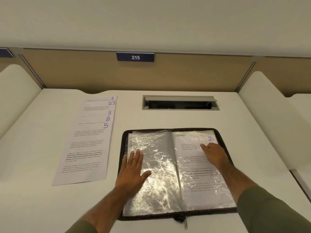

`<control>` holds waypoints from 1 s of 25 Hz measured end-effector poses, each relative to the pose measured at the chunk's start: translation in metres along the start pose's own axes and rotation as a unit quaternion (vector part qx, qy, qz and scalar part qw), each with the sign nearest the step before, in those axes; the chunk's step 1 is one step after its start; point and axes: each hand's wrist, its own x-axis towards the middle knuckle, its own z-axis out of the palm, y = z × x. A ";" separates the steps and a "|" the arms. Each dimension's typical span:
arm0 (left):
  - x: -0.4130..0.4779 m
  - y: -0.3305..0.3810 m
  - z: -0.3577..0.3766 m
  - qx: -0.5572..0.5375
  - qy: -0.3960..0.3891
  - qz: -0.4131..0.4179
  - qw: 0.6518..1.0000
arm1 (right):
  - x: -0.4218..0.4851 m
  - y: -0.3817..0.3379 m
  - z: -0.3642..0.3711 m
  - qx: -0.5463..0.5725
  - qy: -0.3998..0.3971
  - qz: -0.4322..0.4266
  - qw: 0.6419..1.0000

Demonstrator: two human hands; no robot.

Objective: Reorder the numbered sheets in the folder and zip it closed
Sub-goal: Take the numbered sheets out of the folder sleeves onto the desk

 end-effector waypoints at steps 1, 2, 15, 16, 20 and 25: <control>-0.004 -0.005 0.002 0.004 0.002 -0.005 1.000 | -0.003 0.000 0.001 -0.005 0.001 -0.003 1.000; -0.007 -0.008 0.003 0.006 0.001 -0.013 1.000 | -0.005 0.002 0.001 -0.008 0.000 -0.007 1.000; 0.048 0.097 -0.022 -0.004 0.050 -0.059 0.997 | 0.050 0.053 -0.027 -0.065 -0.011 -0.145 0.987; 0.065 0.114 -0.023 -0.013 0.036 -0.044 0.998 | 0.056 0.056 -0.030 -0.072 -0.018 -0.159 0.985; 0.117 0.166 -0.023 -0.042 -0.013 0.016 0.999 | 0.075 0.069 -0.040 -0.099 -0.040 -0.192 0.976; 0.158 0.186 -0.034 -0.075 -0.034 0.020 0.996 | 0.096 0.068 -0.044 0.081 -0.046 -0.137 0.986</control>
